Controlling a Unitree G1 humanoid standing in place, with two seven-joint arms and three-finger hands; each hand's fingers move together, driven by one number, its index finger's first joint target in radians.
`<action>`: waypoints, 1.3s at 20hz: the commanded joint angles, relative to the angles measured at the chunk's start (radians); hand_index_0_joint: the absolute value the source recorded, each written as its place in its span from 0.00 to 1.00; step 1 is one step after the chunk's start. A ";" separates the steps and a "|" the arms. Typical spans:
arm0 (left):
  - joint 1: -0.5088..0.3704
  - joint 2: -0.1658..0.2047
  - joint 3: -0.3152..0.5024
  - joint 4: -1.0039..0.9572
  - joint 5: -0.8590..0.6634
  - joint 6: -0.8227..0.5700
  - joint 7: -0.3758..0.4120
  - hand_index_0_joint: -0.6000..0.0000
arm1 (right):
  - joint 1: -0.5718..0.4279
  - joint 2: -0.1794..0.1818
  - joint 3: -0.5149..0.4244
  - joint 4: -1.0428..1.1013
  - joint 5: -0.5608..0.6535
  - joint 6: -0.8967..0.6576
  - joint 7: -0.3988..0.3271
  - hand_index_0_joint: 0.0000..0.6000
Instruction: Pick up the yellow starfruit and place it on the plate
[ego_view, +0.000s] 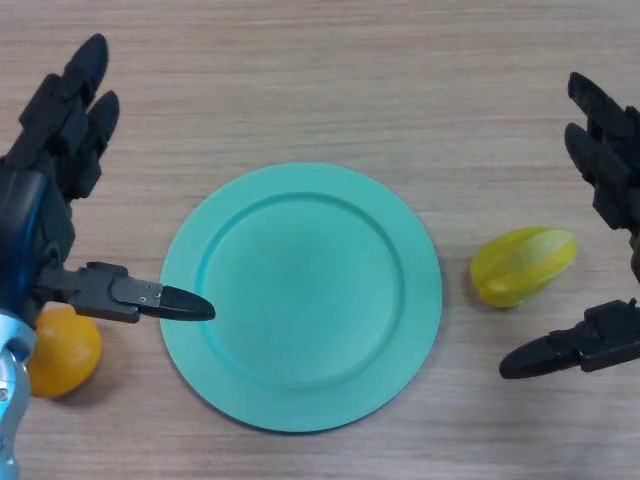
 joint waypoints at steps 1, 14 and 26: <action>-0.032 0.034 0.042 -0.044 -0.017 -0.129 -0.008 1.00 | -0.020 -0.023 -0.077 -0.044 0.016 -0.156 -0.029 0.00; -0.016 0.028 0.040 -0.030 -0.020 -0.135 -0.041 1.00 | -0.158 -0.065 -0.033 0.341 -0.134 -0.398 -0.107 0.00; 0.009 0.030 0.080 -0.018 -0.042 -0.191 -0.054 1.00 | -0.310 -0.089 0.055 0.857 -0.337 -0.636 -0.108 1.00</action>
